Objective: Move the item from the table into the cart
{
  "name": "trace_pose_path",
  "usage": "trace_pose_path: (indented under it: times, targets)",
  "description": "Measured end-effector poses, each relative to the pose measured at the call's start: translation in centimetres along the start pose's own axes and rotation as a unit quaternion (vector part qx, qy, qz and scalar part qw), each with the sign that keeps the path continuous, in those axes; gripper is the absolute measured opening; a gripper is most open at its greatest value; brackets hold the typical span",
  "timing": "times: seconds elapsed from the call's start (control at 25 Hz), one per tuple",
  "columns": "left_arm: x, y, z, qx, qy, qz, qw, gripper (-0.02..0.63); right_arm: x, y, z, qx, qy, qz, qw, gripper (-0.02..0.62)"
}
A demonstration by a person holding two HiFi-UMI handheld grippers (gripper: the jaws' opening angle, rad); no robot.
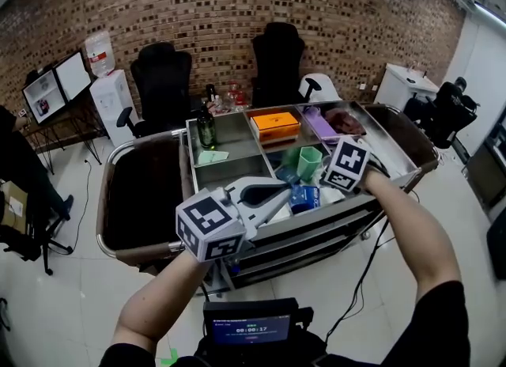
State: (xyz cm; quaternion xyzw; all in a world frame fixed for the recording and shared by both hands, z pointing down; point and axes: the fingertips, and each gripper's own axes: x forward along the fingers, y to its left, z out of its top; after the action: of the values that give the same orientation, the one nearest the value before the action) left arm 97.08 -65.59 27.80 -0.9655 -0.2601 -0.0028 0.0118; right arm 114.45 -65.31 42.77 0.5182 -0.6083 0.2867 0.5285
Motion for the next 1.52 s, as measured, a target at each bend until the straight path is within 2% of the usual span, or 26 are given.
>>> trace_pose_path:
  times: [0.36,0.52,0.68,0.92,1.08,1.4,1.52]
  targets:
    - [-0.5,1.5,-0.8,-0.010,0.000,-0.007,0.9999,0.000,2.8,0.3,0.4,0.009,0.057,0.064,0.996,0.040]
    - [-0.9,2.4,-1.5,-0.015,0.003,-0.004,0.9999,0.000,3.9,0.3,-0.1,0.012,0.071,0.075,0.995,0.040]
    - [-0.5,2.0,-1.8,-0.019,0.007,-0.003,0.9998,0.000,4.4,0.2,-0.9,0.022,0.064,0.084,0.994,0.040]
    - [0.0,2.0,-1.8,-0.017,0.008,0.001,0.9998,0.000,4.4,0.4,-1.3,0.006,0.071,0.091,0.993,0.043]
    - [0.3,1.6,-1.9,-0.021,0.009,-0.003,0.9997,0.000,3.9,0.1,-0.9,0.010,0.047,0.081,0.996,0.112]
    - [1.1,0.7,-1.5,-0.021,0.011,-0.006,0.9997,0.000,1.1,0.0,-0.5,0.035,-0.022,0.062,0.997,0.112]
    - [1.1,0.0,-1.3,-0.021,0.010,-0.006,0.9997,0.000,-0.7,0.2,0.1,0.057,-0.083,0.051,0.994,0.112]
